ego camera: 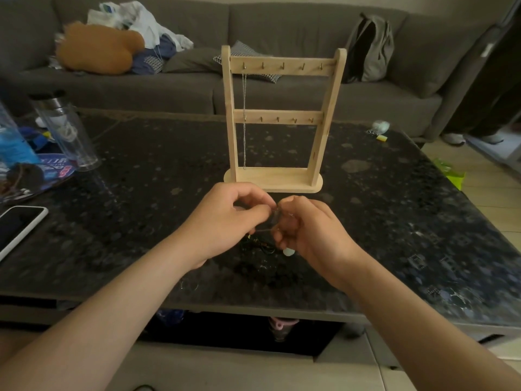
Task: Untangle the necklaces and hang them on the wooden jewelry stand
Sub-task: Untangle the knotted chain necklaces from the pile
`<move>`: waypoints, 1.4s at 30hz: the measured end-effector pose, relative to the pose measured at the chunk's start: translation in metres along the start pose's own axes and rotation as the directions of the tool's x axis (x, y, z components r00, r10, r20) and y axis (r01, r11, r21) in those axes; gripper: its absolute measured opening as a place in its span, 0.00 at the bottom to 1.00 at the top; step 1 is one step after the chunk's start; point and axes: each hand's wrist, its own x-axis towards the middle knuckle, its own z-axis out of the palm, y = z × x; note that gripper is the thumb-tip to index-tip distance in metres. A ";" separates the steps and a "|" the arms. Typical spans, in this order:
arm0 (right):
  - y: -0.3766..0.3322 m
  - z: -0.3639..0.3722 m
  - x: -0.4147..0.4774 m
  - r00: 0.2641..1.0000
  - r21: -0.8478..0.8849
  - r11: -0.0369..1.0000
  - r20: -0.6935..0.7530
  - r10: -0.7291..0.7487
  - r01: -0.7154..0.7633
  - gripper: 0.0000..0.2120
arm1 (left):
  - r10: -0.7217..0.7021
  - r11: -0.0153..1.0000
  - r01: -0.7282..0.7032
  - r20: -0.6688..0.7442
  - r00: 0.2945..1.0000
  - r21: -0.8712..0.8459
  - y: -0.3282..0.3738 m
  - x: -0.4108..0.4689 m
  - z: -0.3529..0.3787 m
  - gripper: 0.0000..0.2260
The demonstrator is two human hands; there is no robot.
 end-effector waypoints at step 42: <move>-0.003 0.000 -0.008 0.965 -0.416 0.887 -0.075 -0.253 0.201 0.04 | -0.146 0.974 0.173 0.179 0.973 -0.147 -0.001 -0.001 -0.002 0.12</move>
